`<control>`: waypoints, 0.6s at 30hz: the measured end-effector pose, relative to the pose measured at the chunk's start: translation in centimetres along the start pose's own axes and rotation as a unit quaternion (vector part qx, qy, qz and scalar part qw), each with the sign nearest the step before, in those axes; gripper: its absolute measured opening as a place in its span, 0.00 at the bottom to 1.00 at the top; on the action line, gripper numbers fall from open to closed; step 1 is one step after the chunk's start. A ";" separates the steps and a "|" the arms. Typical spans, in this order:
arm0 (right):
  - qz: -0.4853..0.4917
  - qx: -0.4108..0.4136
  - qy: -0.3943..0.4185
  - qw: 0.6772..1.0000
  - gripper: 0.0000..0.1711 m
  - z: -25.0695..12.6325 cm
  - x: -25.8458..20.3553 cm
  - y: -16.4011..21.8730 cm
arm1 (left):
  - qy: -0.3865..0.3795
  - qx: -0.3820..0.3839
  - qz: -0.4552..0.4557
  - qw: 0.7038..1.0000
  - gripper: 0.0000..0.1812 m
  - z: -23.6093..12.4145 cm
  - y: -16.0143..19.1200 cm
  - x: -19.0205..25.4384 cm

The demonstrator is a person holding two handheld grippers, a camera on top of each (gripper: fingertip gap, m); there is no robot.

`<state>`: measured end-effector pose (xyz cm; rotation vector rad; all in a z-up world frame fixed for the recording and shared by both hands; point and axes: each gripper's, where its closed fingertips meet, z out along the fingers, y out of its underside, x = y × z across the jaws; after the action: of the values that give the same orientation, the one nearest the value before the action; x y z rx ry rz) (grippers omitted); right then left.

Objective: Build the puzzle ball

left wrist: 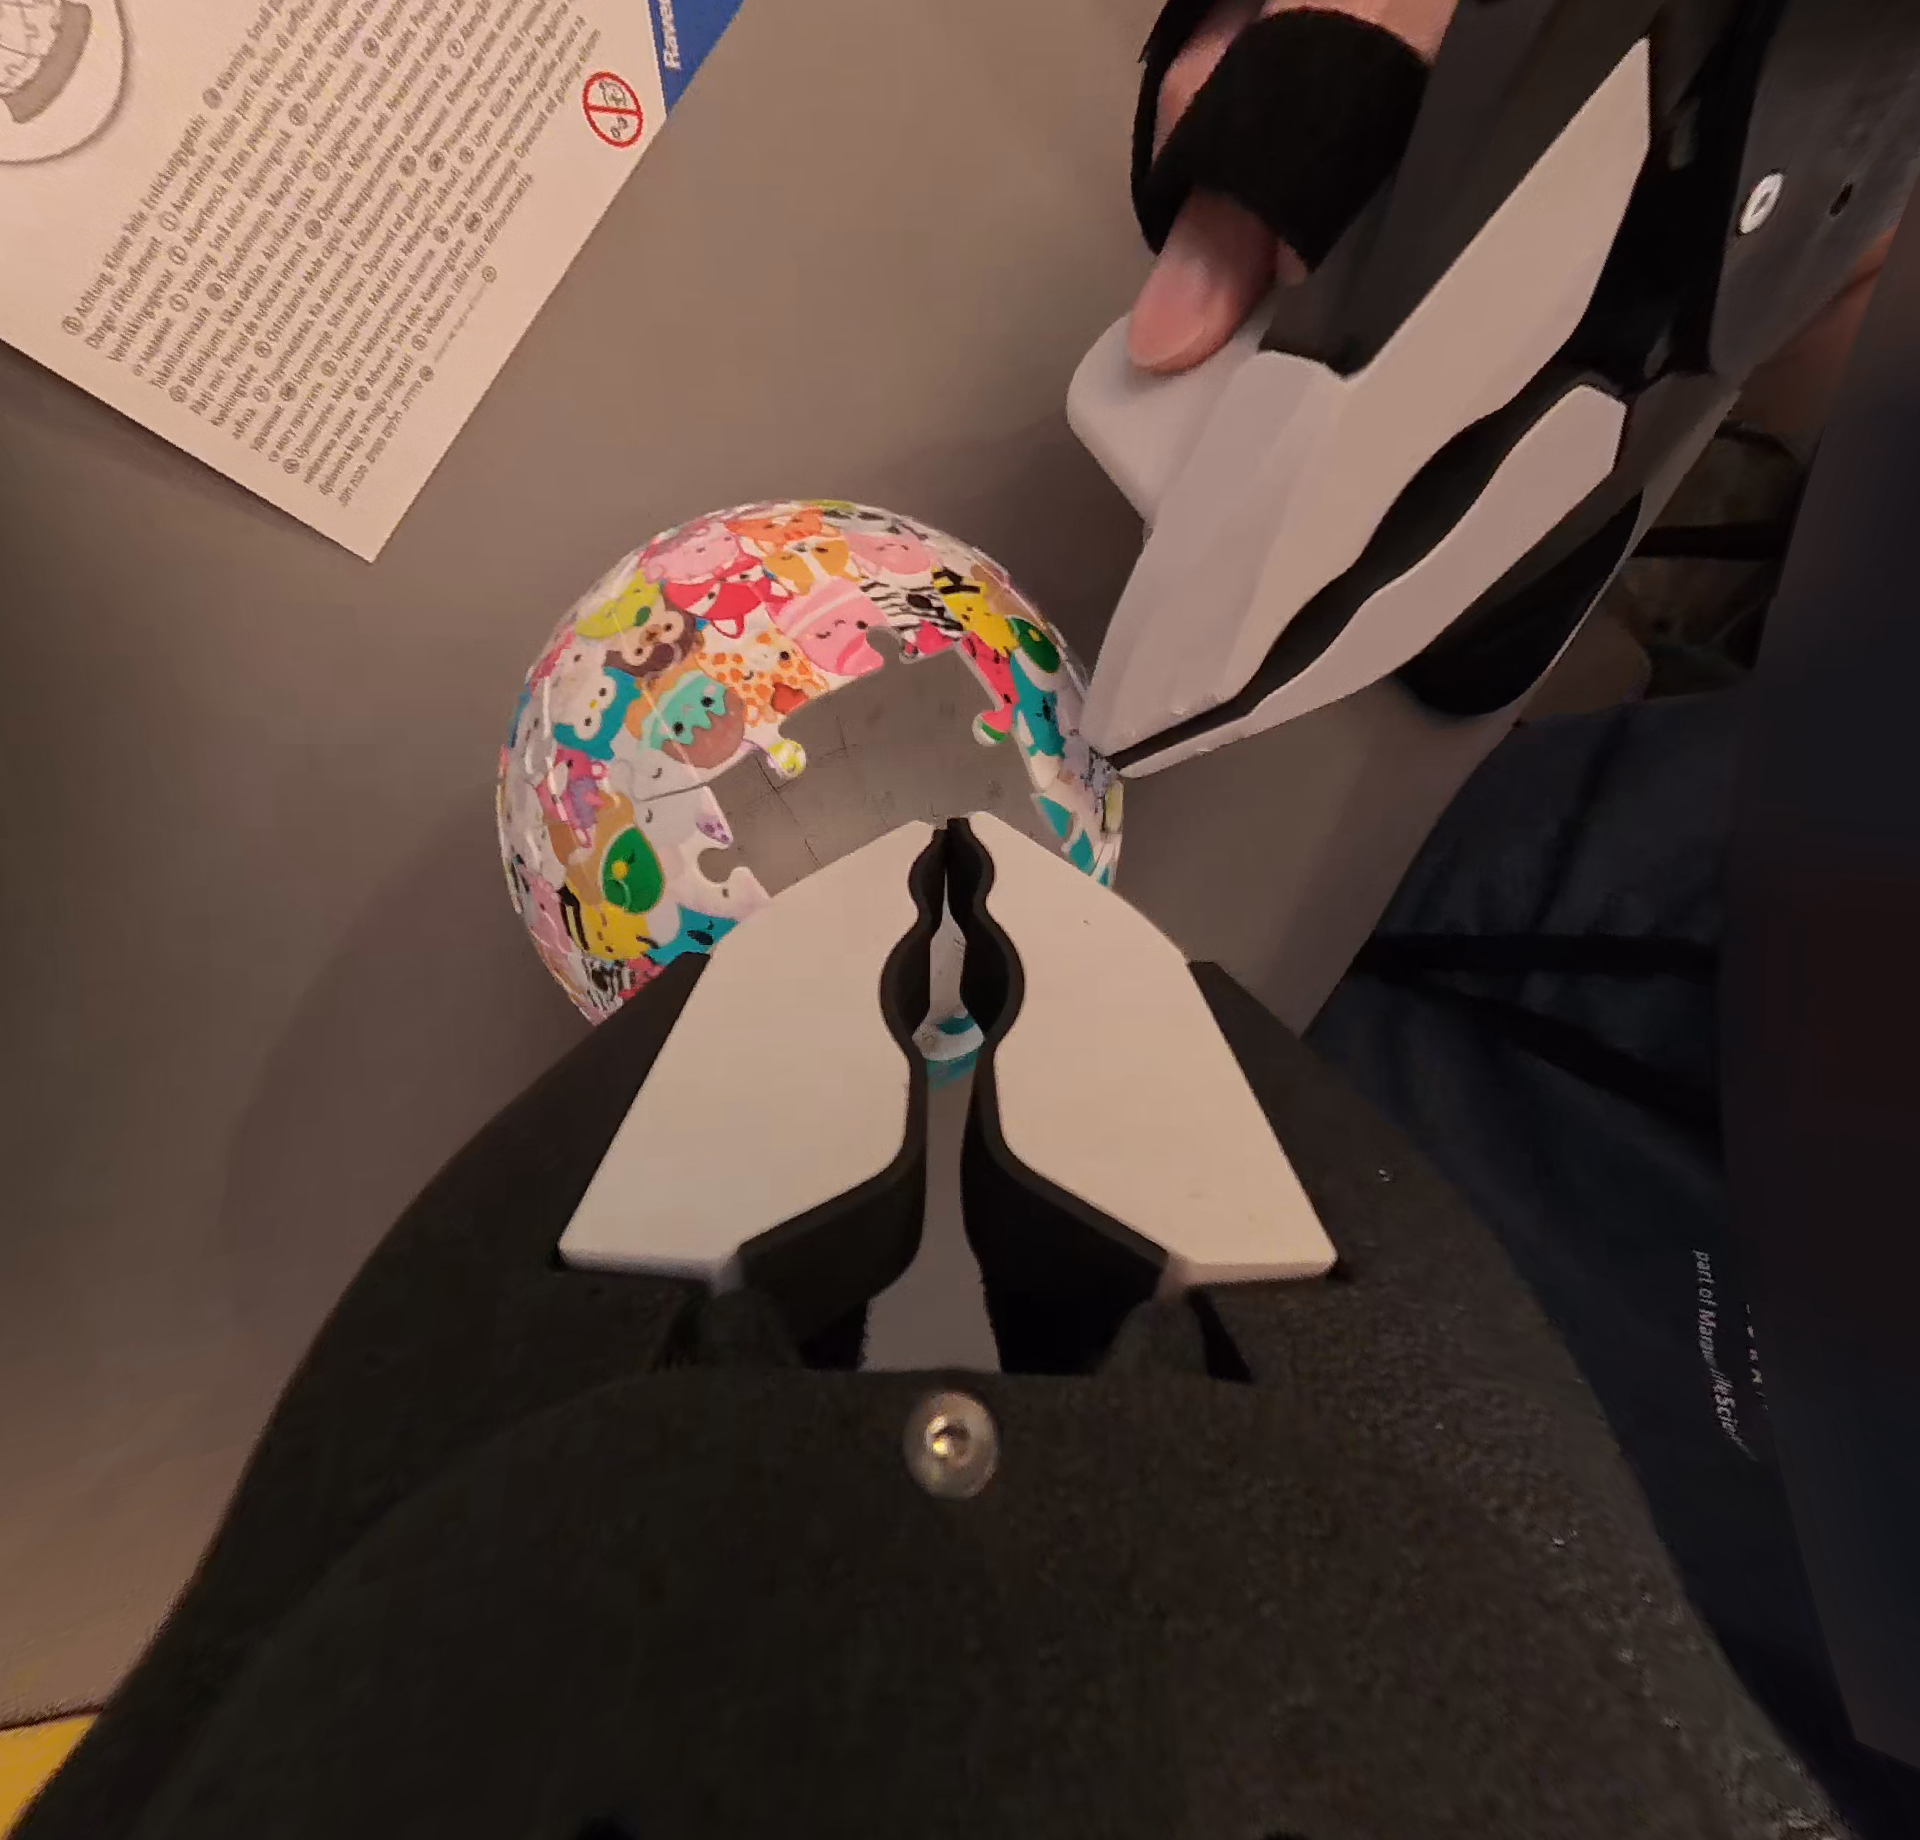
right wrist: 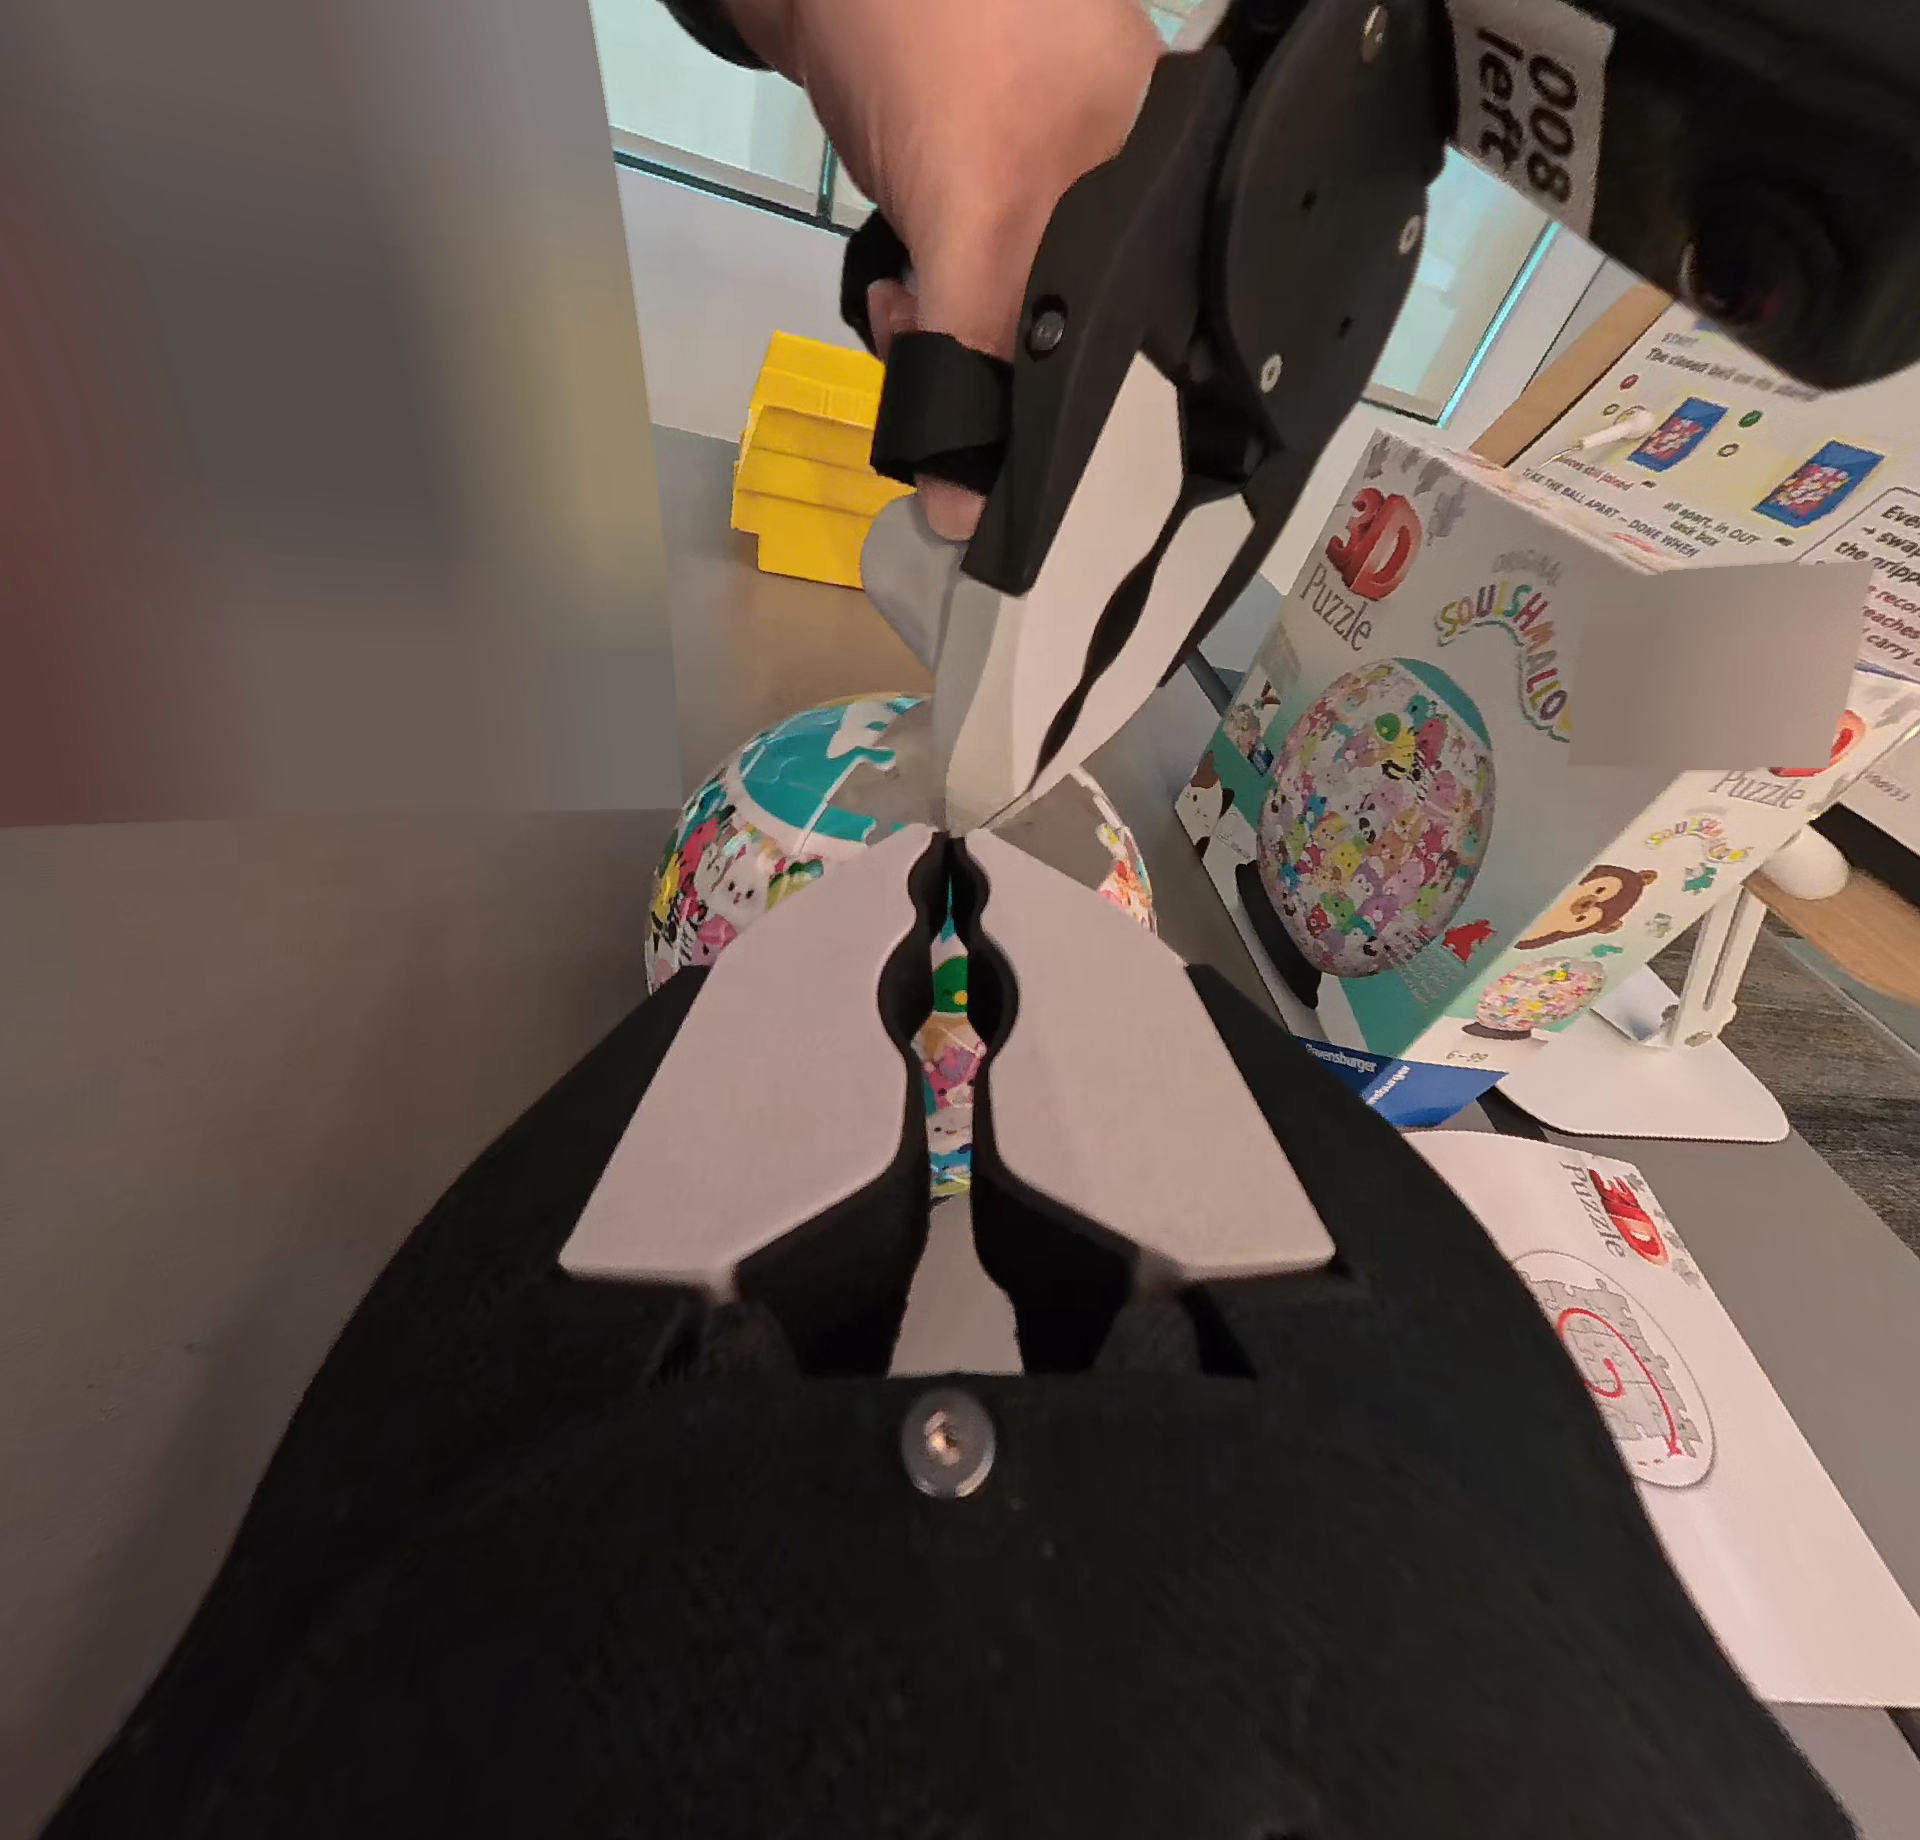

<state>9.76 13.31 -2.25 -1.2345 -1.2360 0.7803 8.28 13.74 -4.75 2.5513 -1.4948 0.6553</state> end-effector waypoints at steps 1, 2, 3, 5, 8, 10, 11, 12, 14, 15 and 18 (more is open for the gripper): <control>0.000 -0.003 0.000 1.000 0.00 0.0 0.0 0.1 | 0.002 -0.002 0.001 1.000 0.00 0.1 0.0 0.0; -0.001 -0.007 0.000 1.000 0.00 0.0 0.0 0.2 | 0.002 -0.003 0.002 1.000 0.00 0.2 0.0 0.0; -0.002 -0.008 0.000 1.000 0.00 0.0 0.0 0.3 | 0.001 -0.002 0.005 1.000 0.00 0.1 -0.1 0.0; 0.001 -0.006 -0.001 1.000 0.00 0.1 0.0 0.3 | 0.002 -0.002 0.010 1.000 0.00 0.1 -0.2 0.0; 0.006 -0.003 0.000 1.000 0.00 0.0 0.1 0.2 | 0.002 -0.009 0.021 1.000 0.00 0.2 -0.2 -0.1; 0.006 -0.004 0.000 1.000 0.00 0.0 0.2 0.2 | 0.004 -0.020 0.027 0.999 0.00 0.2 -0.3 -0.1; 0.007 -0.003 0.000 1.000 0.00 0.0 0.2 0.2 | 0.003 -0.026 0.032 0.999 0.00 0.2 -0.4 -0.1; 0.008 -0.005 -0.001 1.000 0.00 0.0 0.2 0.3 | 0.001 -0.034 0.036 0.999 0.00 0.2 -0.4 -0.3; 0.007 -0.006 -0.002 1.000 0.00 0.0 0.1 0.3 | 0.001 -0.049 0.042 0.998 0.00 0.0 -0.4 -0.5; 0.004 -0.006 0.001 1.000 0.00 0.0 0.2 0.3 | 0.003 -0.055 0.042 0.998 0.00 0.0 -0.4 -0.5; 0.001 -0.008 0.001 1.000 0.00 -0.1 0.2 0.2 | 0.011 -0.069 0.050 0.996 0.00 0.0 -0.4 -0.4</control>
<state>9.88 13.49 -2.42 -1.2488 -1.2422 0.7719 8.46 14.26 -4.88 2.3728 -1.6086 0.5683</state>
